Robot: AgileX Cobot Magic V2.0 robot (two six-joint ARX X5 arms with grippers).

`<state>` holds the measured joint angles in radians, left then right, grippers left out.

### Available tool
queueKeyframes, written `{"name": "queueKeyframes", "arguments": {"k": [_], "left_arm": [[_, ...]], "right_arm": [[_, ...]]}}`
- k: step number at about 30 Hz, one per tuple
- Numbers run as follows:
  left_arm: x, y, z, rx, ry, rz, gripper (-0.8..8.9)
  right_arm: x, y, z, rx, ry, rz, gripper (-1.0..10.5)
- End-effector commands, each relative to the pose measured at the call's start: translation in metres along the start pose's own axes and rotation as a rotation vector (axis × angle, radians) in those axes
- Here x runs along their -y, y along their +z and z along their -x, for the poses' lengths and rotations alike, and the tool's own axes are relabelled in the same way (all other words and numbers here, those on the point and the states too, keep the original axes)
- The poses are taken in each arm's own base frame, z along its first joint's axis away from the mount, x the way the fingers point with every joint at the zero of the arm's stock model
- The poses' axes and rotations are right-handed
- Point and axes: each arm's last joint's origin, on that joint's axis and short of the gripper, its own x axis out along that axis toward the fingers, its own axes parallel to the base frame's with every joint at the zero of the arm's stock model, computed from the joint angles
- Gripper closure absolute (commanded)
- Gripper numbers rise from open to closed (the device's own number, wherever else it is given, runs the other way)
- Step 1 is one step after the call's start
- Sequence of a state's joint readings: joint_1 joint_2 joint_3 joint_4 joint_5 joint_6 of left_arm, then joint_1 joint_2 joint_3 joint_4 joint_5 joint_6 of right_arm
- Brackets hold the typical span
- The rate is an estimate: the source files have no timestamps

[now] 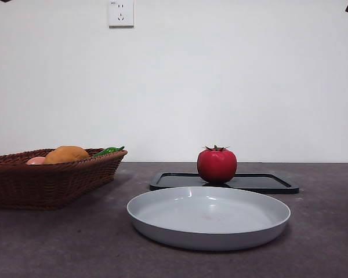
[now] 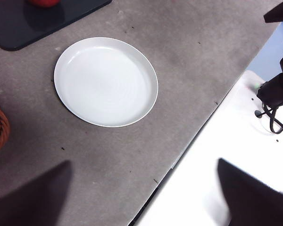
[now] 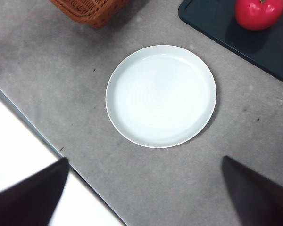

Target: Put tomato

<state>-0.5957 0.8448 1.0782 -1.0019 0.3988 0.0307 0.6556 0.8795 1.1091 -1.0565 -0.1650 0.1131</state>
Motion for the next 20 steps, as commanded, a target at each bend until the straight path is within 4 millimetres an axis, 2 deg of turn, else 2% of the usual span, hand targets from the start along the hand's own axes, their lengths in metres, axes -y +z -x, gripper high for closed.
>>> {"name": "queueKeyframes", "arguments": {"k": [1, 3, 4, 5, 20], "left_arm": [[0.0019, 0.0041, 0.0022, 0.016, -0.01, -0.021, 6.3], [0.0019, 0.0041, 0.0022, 0.016, -0.01, -0.021, 7.83], [0.0019, 0.0041, 0.0022, 0.016, -0.01, -0.021, 8.1], [0.0019, 0.004, 0.0022, 0.015, -0.01, -0.02, 8.06], [0.0019, 0.004, 0.0022, 0.015, -0.01, -0.021, 8.06]], "right_arm": [[-0.0018, 0.0027, -0.0004, 0.006, 0.01, -0.003, 7.4], [-0.0018, 0.0027, -0.0004, 0.006, 0.009, -0.003, 8.7], [-0.0017, 0.0027, -0.0004, 0.006, 0.008, -0.003, 9.1], [-0.0017, 0.0027, -0.0004, 0.006, 0.007, -0.002, 9.4], [-0.0018, 0.0038, 0.0, 0.018, 0.007, 0.0, 9.4]]}}
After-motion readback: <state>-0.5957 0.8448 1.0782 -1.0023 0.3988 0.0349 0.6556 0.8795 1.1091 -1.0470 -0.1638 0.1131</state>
